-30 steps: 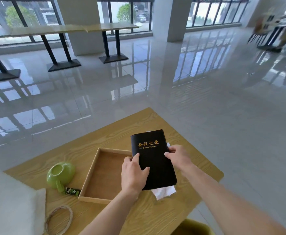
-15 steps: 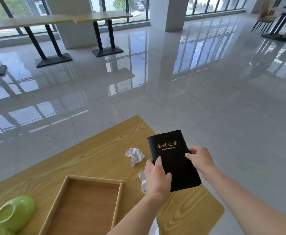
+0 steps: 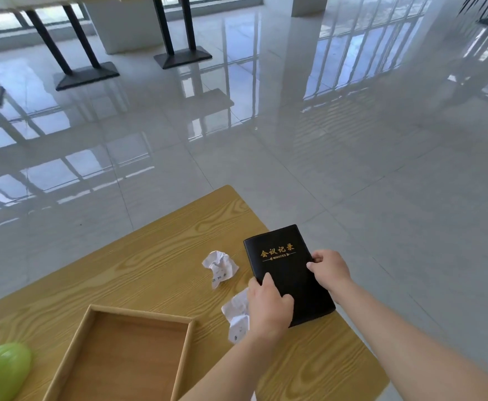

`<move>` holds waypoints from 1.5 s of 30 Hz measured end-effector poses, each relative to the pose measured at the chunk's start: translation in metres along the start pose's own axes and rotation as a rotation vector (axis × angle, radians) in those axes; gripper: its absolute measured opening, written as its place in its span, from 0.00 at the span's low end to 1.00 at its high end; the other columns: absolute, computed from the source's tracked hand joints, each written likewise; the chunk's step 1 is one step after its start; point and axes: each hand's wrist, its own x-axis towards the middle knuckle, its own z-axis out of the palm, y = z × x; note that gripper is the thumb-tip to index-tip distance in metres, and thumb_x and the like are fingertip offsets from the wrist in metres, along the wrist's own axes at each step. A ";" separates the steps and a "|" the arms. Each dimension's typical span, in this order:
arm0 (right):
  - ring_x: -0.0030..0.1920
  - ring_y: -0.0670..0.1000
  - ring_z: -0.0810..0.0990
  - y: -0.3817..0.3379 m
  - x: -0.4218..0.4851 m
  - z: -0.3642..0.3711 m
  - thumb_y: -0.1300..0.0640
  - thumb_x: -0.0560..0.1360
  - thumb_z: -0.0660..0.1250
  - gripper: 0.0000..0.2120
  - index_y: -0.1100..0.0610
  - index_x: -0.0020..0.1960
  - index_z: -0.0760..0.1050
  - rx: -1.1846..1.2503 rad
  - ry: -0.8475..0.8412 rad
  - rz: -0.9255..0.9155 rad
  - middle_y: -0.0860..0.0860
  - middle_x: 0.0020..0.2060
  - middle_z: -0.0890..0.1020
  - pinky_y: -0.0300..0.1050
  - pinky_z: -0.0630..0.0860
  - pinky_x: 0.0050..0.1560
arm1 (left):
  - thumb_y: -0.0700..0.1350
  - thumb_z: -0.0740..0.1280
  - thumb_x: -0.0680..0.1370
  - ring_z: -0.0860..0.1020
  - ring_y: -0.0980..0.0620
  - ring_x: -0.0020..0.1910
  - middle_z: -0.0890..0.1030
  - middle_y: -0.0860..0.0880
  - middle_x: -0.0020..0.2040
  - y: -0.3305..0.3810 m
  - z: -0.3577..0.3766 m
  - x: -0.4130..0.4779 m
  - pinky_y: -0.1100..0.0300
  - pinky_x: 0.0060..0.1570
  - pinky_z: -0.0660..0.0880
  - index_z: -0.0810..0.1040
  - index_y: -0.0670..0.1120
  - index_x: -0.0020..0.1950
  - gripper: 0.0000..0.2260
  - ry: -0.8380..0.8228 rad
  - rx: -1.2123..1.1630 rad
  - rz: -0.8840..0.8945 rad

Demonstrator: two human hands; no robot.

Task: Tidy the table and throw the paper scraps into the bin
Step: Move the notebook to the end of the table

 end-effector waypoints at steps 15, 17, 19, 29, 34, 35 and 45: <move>0.60 0.56 0.80 -0.054 0.008 0.055 0.58 0.80 0.65 0.15 0.57 0.66 0.76 -0.169 0.083 -0.201 0.54 0.60 0.82 0.48 0.77 0.55 | 0.44 0.67 0.74 0.49 0.44 0.77 0.52 0.42 0.78 -0.034 -0.037 0.017 0.51 0.72 0.57 0.66 0.48 0.71 0.26 0.085 0.122 0.084; 0.62 0.56 0.79 -0.061 0.008 0.064 0.59 0.80 0.66 0.17 0.56 0.69 0.74 -0.162 0.054 -0.230 0.54 0.63 0.81 0.49 0.77 0.59 | 0.46 0.69 0.74 0.46 0.44 0.78 0.51 0.42 0.79 -0.041 -0.040 0.019 0.50 0.73 0.57 0.66 0.49 0.72 0.26 0.111 0.185 0.115; 0.64 0.55 0.78 -0.066 0.008 0.069 0.59 0.80 0.66 0.19 0.56 0.70 0.73 -0.169 0.044 -0.265 0.54 0.65 0.79 0.49 0.77 0.61 | 0.48 0.70 0.75 0.44 0.43 0.78 0.50 0.43 0.79 -0.046 -0.041 0.022 0.49 0.74 0.55 0.66 0.49 0.73 0.28 0.122 0.280 0.170; 0.71 0.54 0.69 -0.042 -0.001 0.074 0.51 0.79 0.67 0.26 0.53 0.76 0.65 -0.360 -0.032 -0.437 0.51 0.72 0.71 0.50 0.72 0.67 | 0.57 0.71 0.73 0.47 0.38 0.77 0.52 0.40 0.79 -0.060 -0.039 0.029 0.47 0.74 0.55 0.68 0.50 0.71 0.30 0.106 0.529 0.302; 0.72 0.56 0.67 -0.050 0.005 0.076 0.53 0.79 0.67 0.26 0.54 0.75 0.66 -0.392 -0.035 -0.427 0.52 0.74 0.69 0.50 0.70 0.69 | 0.56 0.70 0.74 0.48 0.35 0.77 0.51 0.37 0.79 -0.059 -0.038 0.036 0.45 0.74 0.54 0.66 0.49 0.73 0.30 0.099 0.586 0.306; 0.72 0.56 0.67 -0.051 0.006 0.076 0.53 0.79 0.67 0.26 0.54 0.75 0.66 -0.398 -0.036 -0.429 0.52 0.74 0.69 0.50 0.70 0.69 | 0.56 0.70 0.75 0.48 0.35 0.77 0.51 0.37 0.79 -0.057 -0.038 0.037 0.45 0.74 0.54 0.66 0.49 0.73 0.30 0.101 0.596 0.308; 0.71 0.56 0.67 -0.058 0.000 0.071 0.52 0.80 0.66 0.25 0.54 0.75 0.65 -0.398 -0.039 -0.427 0.55 0.73 0.67 0.51 0.72 0.67 | 0.60 0.64 0.76 0.49 0.38 0.78 0.53 0.38 0.79 -0.058 -0.050 0.034 0.43 0.73 0.56 0.61 0.50 0.75 0.30 0.113 0.696 0.341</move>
